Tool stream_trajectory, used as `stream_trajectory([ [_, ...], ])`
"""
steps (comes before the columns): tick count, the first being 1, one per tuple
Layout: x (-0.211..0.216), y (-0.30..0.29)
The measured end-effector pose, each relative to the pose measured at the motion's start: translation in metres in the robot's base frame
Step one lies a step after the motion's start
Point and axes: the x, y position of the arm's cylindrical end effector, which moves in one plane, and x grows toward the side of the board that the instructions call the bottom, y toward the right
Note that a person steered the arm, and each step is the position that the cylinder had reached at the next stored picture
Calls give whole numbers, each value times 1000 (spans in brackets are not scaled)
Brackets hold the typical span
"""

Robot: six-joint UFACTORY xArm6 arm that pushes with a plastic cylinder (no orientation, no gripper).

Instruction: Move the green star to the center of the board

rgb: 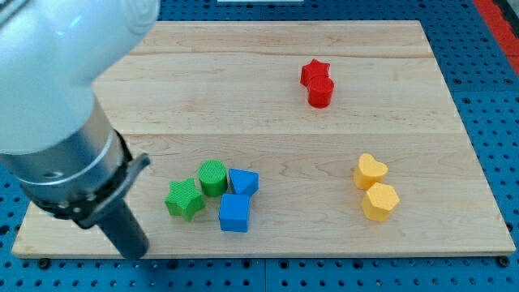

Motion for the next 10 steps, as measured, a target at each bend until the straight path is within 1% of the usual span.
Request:
stream_trajectory([
  [1, -18, 22],
  [3, -74, 32],
  [4, -100, 50],
  [5, -136, 76],
  [6, -161, 104],
  [7, -161, 121],
  [8, -169, 124],
  [9, -201, 120],
  [10, -184, 114],
])
